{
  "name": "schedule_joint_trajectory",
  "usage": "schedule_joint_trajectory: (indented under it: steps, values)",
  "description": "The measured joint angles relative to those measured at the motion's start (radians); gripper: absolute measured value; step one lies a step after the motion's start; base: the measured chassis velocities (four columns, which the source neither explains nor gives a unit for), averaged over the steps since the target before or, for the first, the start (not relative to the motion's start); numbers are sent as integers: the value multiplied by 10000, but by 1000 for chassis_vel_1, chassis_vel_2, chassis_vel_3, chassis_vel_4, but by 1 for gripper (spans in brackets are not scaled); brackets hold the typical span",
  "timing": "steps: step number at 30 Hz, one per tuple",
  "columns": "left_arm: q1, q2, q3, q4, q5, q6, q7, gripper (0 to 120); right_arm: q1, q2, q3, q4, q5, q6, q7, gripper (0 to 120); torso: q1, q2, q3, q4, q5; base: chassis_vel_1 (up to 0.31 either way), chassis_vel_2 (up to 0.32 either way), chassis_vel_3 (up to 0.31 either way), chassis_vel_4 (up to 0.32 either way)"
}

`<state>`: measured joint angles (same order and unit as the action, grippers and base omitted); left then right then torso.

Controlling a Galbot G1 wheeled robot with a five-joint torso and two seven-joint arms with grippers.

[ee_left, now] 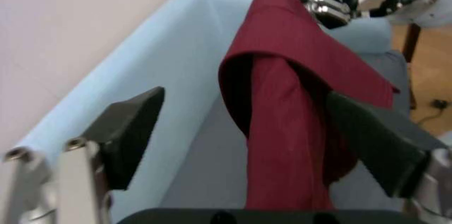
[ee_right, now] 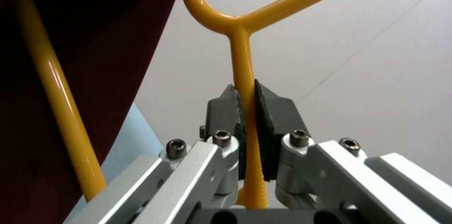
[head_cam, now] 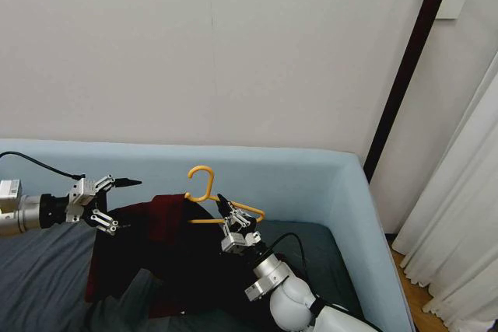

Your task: Pick up the clothes from the sofa and hang them on the clothes hanger.

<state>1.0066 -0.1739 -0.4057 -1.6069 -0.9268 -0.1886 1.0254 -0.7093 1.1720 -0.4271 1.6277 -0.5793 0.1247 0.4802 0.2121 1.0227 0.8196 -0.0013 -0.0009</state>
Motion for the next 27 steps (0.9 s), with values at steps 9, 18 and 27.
schedule_joint_trajectory:
  steps: [9,18,27]
  values:
    - [-89,-89,90,122,523,254,825,52,-98,193,112,7,-535,113,-104,4,0,0,0,0,1,0,0,0,0]
    - [-284,-369,359,245,984,479,996,20,-129,305,309,-23,-1315,510,-225,4,0,0,0,1,1,0,0,0,0]
    - [-235,-744,421,285,1115,551,1219,5,-160,279,166,70,-705,519,-144,5,0,0,0,1,1,0,0,0,0]
